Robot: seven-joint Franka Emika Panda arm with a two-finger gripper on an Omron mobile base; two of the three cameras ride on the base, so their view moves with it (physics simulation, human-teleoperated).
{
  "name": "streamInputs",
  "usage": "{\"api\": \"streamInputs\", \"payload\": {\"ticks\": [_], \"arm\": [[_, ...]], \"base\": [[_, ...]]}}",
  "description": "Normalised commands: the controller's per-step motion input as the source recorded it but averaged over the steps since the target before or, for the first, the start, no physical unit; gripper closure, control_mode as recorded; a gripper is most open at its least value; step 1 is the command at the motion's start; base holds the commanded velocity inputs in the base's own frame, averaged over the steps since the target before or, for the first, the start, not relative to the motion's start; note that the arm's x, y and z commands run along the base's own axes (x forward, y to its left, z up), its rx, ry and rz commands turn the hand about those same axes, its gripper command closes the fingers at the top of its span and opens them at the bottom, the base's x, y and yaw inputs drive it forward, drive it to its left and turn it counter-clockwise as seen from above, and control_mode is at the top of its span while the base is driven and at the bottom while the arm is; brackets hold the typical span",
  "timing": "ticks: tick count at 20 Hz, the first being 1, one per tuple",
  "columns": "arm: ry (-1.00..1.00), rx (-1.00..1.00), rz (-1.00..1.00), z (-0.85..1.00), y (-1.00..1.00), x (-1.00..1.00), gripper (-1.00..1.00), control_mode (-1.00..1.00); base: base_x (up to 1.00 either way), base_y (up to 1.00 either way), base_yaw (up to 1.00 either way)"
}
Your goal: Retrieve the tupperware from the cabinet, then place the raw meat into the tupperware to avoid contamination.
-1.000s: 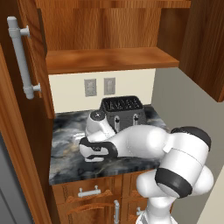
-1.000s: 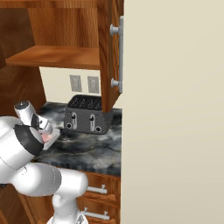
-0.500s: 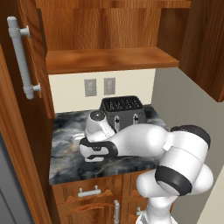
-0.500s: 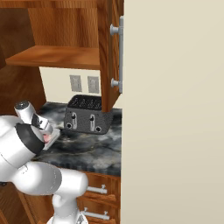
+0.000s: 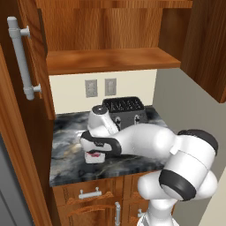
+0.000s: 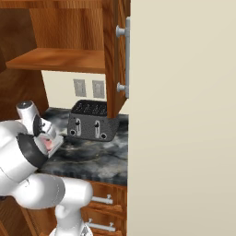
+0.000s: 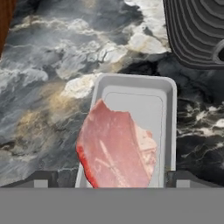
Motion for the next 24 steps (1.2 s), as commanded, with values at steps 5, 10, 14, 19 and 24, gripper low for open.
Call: {"api": "streamInputs", "payload": {"ticks": [5,10,14,19,24], "arm": [[0.03,-0.01,-0.02,0.03,-0.17,-0.31,-1.00,-1.00],[0.00,-0.01,0.00,0.20,-0.37,-0.34,-1.00,-1.00],[0.00,-0.01,0.00,0.30,-0.45,-0.40,-1.00,-1.00],[0.00,0.00,0.00,0.26,-0.43,-0.49,-1.00,-1.00],[0.00,0.00,0.00,0.14,-0.38,-0.61,-1.00,-1.00]], "base": [[0.00,0.00,0.00],[0.00,0.00,0.00],[0.00,0.00,0.00],[0.00,0.00,0.00],[0.00,0.00,0.00]]}}
